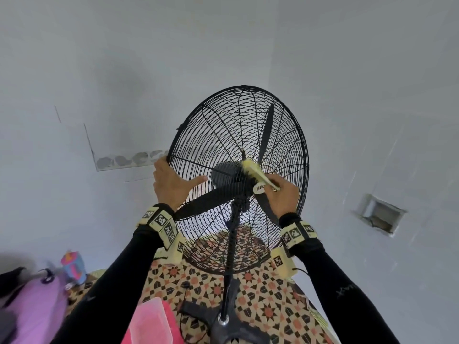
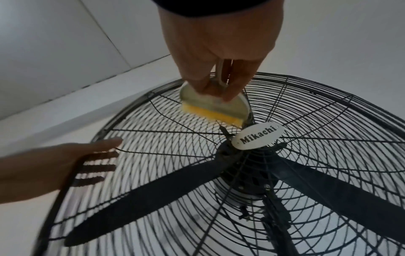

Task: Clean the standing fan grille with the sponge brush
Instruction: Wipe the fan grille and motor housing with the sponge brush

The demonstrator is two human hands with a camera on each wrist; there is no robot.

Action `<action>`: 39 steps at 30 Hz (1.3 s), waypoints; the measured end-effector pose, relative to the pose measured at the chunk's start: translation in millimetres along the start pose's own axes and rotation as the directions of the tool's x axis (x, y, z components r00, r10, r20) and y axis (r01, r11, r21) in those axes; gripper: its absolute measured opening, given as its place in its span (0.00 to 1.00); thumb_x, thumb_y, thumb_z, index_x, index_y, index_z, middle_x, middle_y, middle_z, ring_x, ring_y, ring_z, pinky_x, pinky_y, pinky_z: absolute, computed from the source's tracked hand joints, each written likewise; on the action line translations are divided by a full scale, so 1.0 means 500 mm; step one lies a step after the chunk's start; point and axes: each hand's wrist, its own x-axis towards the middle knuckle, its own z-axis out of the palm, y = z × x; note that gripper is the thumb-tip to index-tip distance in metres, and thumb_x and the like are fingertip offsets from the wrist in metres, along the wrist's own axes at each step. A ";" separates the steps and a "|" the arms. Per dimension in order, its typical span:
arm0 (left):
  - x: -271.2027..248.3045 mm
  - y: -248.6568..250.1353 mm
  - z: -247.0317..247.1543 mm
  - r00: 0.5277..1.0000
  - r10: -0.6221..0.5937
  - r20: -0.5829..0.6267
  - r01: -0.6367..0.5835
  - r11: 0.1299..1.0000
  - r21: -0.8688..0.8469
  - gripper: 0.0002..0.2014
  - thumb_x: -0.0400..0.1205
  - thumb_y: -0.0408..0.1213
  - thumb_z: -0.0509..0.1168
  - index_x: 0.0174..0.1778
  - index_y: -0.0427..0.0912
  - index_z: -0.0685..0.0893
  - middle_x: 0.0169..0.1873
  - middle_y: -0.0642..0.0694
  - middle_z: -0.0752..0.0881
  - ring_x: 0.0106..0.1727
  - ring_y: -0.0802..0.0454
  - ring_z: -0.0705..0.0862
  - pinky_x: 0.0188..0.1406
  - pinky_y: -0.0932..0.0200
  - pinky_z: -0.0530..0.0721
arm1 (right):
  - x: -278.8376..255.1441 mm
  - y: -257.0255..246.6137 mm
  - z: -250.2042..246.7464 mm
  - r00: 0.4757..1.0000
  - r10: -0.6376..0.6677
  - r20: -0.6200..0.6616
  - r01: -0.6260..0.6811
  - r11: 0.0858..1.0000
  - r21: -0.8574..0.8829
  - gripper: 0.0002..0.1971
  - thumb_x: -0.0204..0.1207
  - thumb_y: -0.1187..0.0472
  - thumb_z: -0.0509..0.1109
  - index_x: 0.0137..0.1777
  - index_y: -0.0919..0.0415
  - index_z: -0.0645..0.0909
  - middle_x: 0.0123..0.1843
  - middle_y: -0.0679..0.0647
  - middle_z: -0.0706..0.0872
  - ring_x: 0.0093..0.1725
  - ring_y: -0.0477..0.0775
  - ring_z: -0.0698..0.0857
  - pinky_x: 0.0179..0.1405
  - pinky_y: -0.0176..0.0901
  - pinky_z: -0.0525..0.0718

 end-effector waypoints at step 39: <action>-0.026 -0.010 -0.008 0.998 0.054 0.028 -0.051 0.994 -0.100 0.53 0.67 0.63 0.83 0.83 0.49 0.64 0.76 0.44 0.81 0.74 0.40 0.80 0.75 0.37 0.78 | -0.009 -0.348 0.005 0.867 -0.478 0.143 0.442 0.868 0.224 0.14 0.80 0.65 0.76 0.64 0.61 0.83 0.61 0.54 0.90 0.53 0.44 0.89 0.48 0.38 0.92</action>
